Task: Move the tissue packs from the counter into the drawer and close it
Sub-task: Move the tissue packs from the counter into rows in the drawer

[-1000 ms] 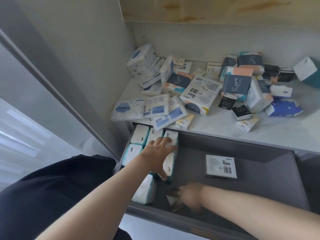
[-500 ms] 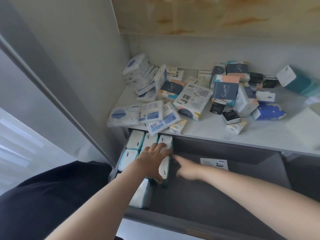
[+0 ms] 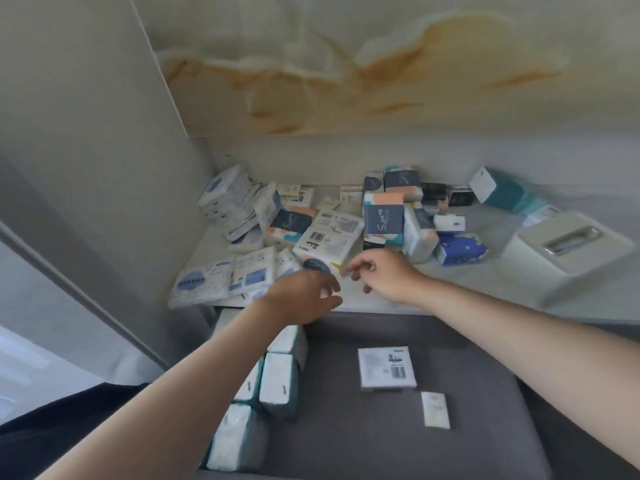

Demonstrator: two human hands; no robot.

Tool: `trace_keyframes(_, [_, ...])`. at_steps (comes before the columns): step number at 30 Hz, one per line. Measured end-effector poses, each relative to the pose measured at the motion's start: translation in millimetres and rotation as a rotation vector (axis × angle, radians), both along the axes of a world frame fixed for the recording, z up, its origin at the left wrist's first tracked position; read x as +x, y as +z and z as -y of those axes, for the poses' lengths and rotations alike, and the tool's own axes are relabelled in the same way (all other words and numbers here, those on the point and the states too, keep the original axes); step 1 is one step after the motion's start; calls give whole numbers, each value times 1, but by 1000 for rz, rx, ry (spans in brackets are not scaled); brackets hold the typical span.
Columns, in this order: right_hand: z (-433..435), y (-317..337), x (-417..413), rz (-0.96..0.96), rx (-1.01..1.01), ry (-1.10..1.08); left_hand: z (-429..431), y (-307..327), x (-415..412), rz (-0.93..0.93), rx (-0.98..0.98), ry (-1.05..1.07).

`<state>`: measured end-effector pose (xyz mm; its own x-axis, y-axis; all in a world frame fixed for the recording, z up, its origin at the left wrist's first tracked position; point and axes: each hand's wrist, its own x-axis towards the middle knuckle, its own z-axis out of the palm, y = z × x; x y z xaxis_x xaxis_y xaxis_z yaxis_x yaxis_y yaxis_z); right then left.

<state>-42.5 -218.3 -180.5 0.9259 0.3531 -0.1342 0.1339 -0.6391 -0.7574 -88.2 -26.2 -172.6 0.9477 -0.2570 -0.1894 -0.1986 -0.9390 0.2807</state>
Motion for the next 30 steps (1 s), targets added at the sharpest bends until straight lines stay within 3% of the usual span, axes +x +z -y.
trace_keyframes(4, [73,33,40,108,-23,-126,67,34,53,98,-20,-51])
trace_keyframes(10, [167,26,93,215,-202,-351,160,50,130,267,-40,-123])
trace_keyframes(15, [205,22,145,315,-328,-468,215,39,181,342,20,-177])
trace_keyframes(18, [217,11,172,281,-449,-456,232,18,203,382,161,-215])
trace_keyframes(21, [233,-1,201,170,-638,-428,243,-1,230,342,272,-242])
trace_keyframes(24, [244,-13,224,89,-723,-388,251,-6,252,170,246,-175])
trace_keyframes(26, [246,-17,234,125,-764,-391,256,-6,259,86,302,-180])
trace_keyframes(30, [243,-20,242,279,-879,-416,256,-5,261,124,315,-235])
